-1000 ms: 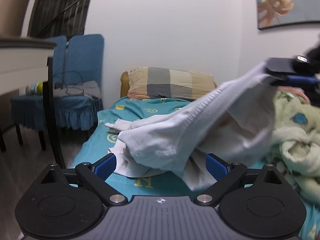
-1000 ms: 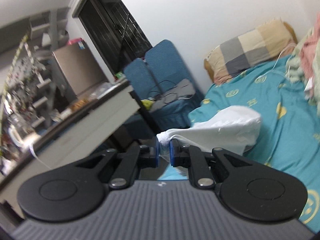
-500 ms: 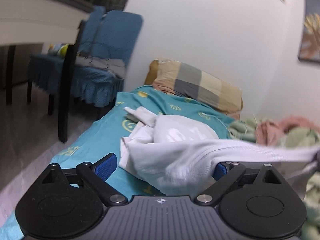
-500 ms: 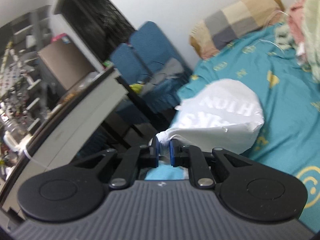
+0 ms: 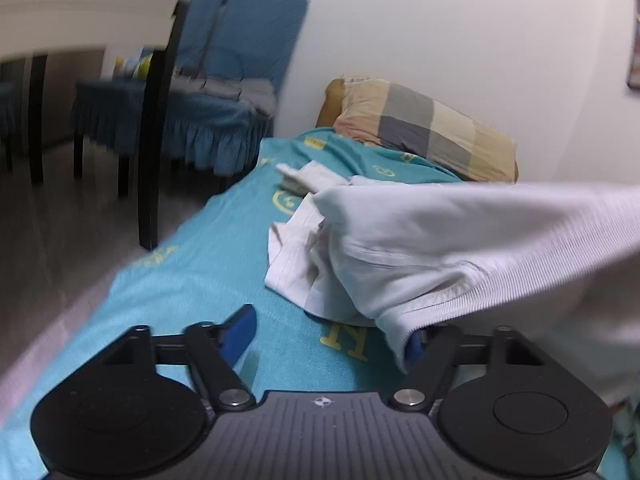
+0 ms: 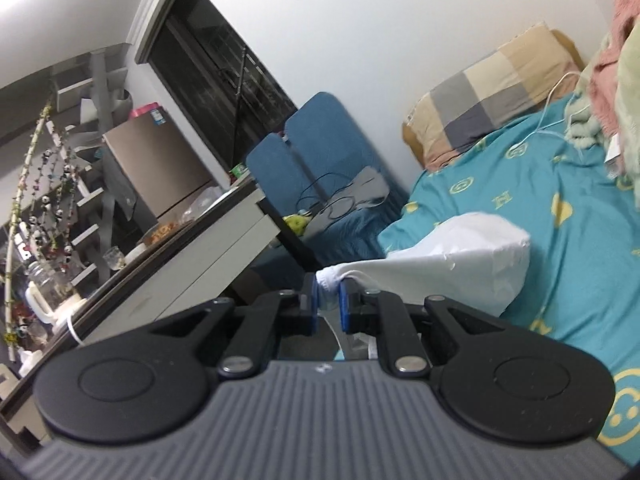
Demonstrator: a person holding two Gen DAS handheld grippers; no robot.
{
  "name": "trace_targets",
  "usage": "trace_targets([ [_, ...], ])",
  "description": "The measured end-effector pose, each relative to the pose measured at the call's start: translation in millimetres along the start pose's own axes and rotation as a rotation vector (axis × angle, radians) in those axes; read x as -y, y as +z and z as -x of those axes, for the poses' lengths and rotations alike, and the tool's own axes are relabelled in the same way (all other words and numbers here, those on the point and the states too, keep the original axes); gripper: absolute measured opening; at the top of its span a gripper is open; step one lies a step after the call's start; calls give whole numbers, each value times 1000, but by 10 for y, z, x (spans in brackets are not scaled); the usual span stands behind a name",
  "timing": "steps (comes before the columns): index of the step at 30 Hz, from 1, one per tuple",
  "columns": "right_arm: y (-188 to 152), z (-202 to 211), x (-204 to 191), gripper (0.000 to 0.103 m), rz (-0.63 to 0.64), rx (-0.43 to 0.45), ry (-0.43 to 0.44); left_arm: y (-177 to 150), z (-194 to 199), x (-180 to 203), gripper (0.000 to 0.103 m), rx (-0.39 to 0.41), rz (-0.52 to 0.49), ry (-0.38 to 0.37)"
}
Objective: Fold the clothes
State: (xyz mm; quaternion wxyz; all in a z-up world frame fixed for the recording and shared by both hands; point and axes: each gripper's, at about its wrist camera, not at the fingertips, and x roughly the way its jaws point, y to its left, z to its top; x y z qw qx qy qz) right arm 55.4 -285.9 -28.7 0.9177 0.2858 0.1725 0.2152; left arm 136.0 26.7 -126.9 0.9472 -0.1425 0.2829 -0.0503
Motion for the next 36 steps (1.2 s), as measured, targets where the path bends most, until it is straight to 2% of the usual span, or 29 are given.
trace_targets([
  [1,-3,-22,23,14,10,-12,-32,13,26,-30,42,7,13,-6],
  [3,-17,-80,69,14,27,-41,-104,47,89,-84,23,22,45,-20],
  [5,-46,-156,139,15,24,-82,-183,110,192,-118,15,44,94,-36],
  [9,-140,-292,291,17,20,-168,-329,265,462,-59,7,118,105,-78],
  [11,-197,-357,393,20,-13,-217,-365,343,605,6,5,158,91,-97],
  [13,-259,-397,451,28,-35,-253,-382,404,726,68,4,188,81,-110],
  [15,-302,-396,426,46,-11,-252,-411,447,825,119,4,210,64,-115],
  [16,-308,-383,396,53,12,-242,-419,458,860,134,4,215,62,-116],
  [17,-321,-377,353,65,33,-232,-417,467,886,145,4,217,64,-117],
  [18,-334,-371,308,70,54,-221,-413,472,910,151,4,220,64,-117],
  [24,-504,-505,-72,70,241,-252,-324,492,976,139,3,233,69,-116],
  [29,-798,-735,-386,69,366,-323,-254,499,999,153,2,242,56,-128],
  [36,-1071,-1037,-293,67,490,-350,-501,475,965,156,2,243,53,-107],
])
